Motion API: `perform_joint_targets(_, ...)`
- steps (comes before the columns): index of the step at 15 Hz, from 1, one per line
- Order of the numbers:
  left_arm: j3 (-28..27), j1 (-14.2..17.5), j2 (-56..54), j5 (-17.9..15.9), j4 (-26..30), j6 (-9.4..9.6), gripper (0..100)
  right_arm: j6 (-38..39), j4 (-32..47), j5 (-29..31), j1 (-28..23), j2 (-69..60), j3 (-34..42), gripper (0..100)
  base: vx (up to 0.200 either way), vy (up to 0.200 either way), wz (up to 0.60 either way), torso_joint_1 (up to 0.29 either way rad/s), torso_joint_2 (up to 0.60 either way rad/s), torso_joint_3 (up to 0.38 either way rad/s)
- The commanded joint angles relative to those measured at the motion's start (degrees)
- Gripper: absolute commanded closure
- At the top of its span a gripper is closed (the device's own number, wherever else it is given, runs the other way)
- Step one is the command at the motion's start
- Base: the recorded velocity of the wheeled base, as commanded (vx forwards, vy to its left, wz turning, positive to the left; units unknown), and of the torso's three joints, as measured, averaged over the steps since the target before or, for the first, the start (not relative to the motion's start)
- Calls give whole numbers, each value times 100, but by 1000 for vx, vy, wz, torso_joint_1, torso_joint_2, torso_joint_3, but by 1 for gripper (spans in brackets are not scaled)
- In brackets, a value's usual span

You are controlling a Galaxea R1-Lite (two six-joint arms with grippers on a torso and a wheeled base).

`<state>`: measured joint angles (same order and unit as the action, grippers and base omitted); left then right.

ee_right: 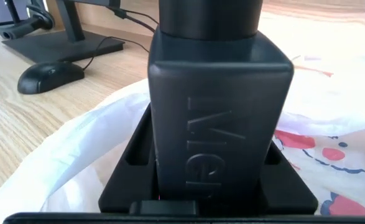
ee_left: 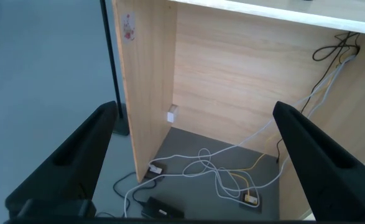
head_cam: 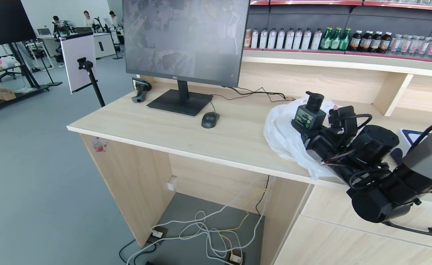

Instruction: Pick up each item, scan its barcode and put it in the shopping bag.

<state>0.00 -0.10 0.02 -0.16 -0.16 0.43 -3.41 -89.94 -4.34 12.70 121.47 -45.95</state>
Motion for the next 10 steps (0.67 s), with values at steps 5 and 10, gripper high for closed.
perform_joint_targets(5,0,1,-2,-2,25,1,0,25,-6,-5,4,149,-46,100,0,0,0,0,0,0)
perform_joint_targets(10,0,1,-2,-2,25,1,0,34,-6,-5,13,343,-37,100,0,0,0,0,0,0)
